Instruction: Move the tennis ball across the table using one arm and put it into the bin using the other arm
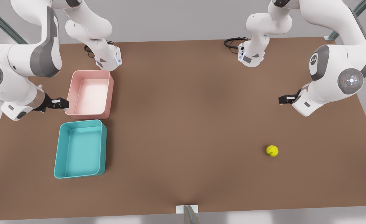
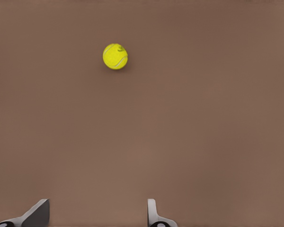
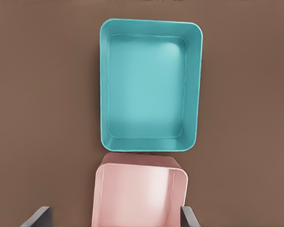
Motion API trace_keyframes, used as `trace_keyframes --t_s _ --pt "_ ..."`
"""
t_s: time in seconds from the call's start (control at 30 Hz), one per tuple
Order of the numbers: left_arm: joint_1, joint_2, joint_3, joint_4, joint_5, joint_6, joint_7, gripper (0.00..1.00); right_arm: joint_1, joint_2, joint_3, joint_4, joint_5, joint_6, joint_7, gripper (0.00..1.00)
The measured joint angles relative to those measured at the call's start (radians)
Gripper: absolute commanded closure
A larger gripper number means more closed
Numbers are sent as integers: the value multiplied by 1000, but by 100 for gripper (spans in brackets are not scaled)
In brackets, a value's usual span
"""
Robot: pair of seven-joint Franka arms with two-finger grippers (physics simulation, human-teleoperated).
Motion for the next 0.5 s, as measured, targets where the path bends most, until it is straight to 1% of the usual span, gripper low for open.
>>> trace_keyframes --t_s 0.03,0.07,0.1,0.13,0.23,0.3,0.33,0.5 --pt "0 0 0 0 0 1 -1 0 0 0 0 0 -2 5 3 0" --pt "0 4 0 0 0 5 -2 13 0 2 0 0 -4 9 5 0" --pt "0 21 2 2 1 17 -1 53 1 14 -1 -1 -6 12 7 0" --pt "2 55 3 6 3 36 9 78 1 25 -1 -2 -7 14 9 0" --pt "16 238 4 24 10 188 91 79 0 60 -1 30 -4 22 14 0" --pt "64 392 4 93 15 285 203 79 -7 79 -2 39 4 28 18 0" --pt "91 440 13 106 10 332 279 79 -11 87 -2 37 16 33 20 0" --pt "159 572 20 101 18 529 644 79 -37 90 -3 -4 44 65 30 0"
